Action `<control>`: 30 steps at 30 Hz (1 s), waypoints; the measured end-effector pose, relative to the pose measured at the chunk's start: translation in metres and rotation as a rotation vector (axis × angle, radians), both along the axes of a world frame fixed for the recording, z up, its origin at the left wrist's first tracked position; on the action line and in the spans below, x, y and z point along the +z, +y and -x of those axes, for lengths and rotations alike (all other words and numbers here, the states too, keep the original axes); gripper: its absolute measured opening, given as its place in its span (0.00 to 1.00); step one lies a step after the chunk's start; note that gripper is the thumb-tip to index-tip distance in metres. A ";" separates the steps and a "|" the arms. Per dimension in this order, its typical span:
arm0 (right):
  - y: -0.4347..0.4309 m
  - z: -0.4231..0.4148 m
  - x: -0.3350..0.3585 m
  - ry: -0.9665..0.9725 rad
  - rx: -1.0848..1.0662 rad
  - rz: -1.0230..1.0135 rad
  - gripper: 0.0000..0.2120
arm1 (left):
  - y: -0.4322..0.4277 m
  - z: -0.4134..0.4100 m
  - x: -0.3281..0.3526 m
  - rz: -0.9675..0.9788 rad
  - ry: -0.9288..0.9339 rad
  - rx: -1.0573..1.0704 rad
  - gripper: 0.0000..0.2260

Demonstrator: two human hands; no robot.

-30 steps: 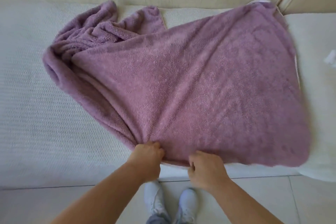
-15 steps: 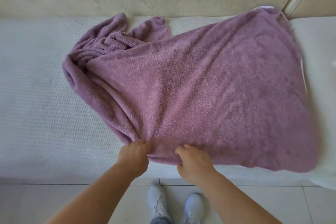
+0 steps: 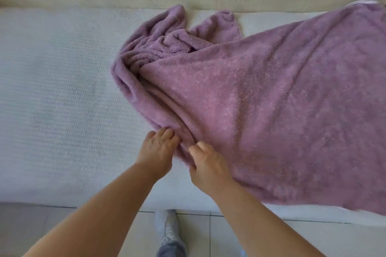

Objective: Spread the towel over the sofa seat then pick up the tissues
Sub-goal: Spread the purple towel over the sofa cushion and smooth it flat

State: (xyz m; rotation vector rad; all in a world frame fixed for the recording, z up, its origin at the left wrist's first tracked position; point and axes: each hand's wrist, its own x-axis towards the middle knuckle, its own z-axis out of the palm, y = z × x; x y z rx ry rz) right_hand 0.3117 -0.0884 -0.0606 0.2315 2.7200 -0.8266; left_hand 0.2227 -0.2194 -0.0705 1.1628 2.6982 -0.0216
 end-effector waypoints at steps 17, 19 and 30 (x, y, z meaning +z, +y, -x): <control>-0.061 0.056 0.004 -0.080 0.101 -0.248 0.10 | -0.062 0.099 0.016 0.591 -0.576 -0.034 0.22; -0.080 0.045 0.010 -0.381 0.325 -0.086 0.03 | -0.078 0.095 0.018 0.719 -0.726 0.049 0.22; -0.090 0.041 0.007 -0.479 0.172 0.023 0.12 | -0.077 0.058 0.022 0.796 -0.531 -0.018 0.13</control>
